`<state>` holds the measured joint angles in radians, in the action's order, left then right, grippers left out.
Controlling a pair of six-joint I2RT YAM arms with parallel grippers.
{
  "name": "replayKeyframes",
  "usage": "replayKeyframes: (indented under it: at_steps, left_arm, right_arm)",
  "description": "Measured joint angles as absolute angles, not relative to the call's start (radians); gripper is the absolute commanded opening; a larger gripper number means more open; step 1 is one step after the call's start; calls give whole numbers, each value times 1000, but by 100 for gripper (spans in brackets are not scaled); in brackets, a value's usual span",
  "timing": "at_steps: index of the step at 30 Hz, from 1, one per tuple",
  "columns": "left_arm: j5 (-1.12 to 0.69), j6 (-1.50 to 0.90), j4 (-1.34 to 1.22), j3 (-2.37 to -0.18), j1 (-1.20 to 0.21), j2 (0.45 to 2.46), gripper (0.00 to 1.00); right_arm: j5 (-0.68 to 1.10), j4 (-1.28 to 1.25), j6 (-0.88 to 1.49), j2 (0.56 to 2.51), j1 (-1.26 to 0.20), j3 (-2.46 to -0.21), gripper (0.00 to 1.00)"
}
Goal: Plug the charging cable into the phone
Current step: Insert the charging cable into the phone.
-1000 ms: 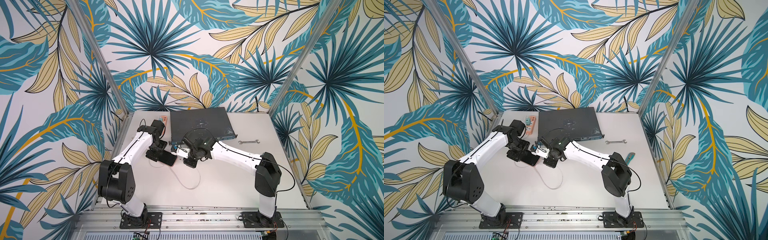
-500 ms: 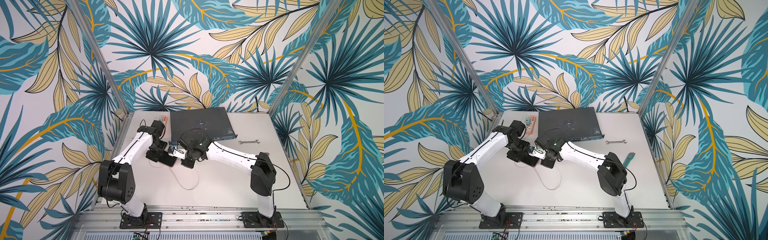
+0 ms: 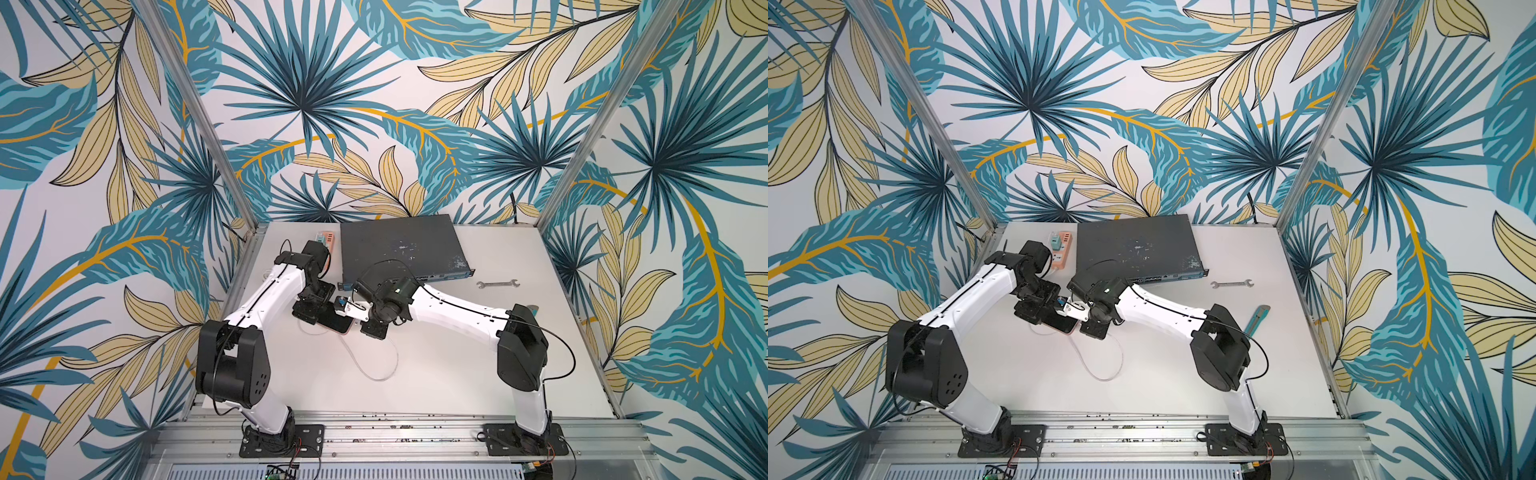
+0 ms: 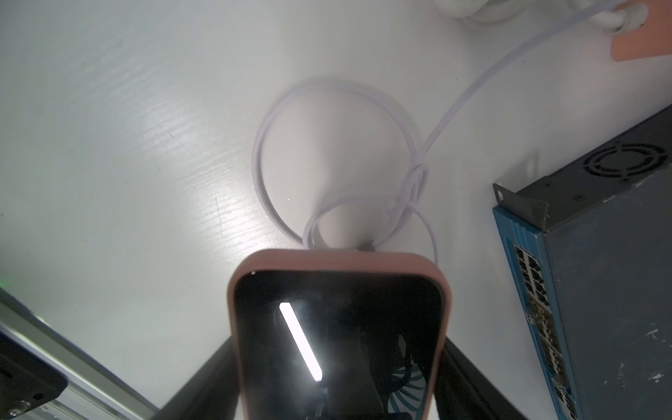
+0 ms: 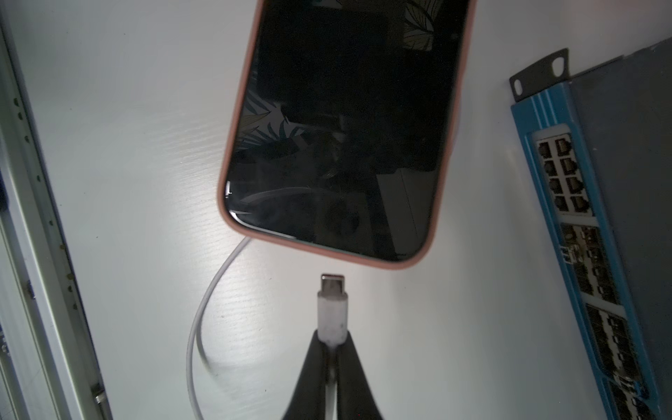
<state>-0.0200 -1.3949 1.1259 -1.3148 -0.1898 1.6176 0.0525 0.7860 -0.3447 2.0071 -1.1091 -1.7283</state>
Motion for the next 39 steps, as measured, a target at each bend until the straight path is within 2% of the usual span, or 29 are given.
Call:
replayKeyframes:
  at_steps: [39]
  left_arm:
    - [-34, -1394, 1098, -1298, -208, 1618, 0]
  right_arm:
    - [48, 791, -345, 2022, -1120, -1741, 0]
